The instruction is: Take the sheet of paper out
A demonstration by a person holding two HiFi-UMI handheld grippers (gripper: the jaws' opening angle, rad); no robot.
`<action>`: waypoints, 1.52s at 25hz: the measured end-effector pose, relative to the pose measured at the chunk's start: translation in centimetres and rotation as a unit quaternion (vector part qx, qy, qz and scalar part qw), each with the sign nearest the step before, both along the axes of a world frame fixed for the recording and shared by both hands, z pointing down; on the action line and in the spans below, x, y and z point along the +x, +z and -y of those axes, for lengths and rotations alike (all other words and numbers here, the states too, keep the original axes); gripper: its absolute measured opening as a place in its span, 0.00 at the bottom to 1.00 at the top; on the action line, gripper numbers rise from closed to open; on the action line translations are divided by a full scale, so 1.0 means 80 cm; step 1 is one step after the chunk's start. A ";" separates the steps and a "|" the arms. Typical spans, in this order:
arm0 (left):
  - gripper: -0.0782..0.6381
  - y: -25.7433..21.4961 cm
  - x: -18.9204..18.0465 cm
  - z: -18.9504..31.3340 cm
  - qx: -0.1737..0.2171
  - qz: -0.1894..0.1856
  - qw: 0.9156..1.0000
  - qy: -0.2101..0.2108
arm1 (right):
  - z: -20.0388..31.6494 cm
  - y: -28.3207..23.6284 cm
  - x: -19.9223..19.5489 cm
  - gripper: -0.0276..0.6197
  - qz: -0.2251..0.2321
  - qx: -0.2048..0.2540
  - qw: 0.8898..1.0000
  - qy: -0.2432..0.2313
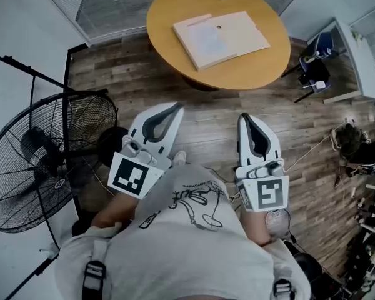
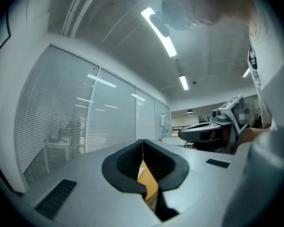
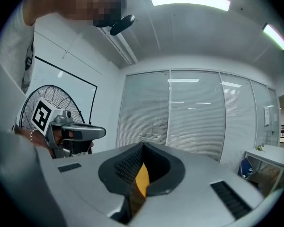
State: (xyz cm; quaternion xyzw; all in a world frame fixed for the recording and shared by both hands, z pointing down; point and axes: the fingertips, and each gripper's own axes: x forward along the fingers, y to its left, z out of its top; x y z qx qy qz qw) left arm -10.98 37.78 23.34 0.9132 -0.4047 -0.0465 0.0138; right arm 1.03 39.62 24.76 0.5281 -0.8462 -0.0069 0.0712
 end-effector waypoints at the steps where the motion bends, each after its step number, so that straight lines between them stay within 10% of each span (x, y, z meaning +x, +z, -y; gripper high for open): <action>1: 0.14 0.000 -0.003 0.002 0.000 0.000 1.000 0.000 | 0.002 0.000 -0.003 0.05 0.000 0.000 1.000 0.001; 38: 0.14 0.009 -0.017 0.040 -0.009 -0.001 1.000 0.012 | 0.040 0.010 -0.018 0.05 -0.001 -0.010 1.000 0.010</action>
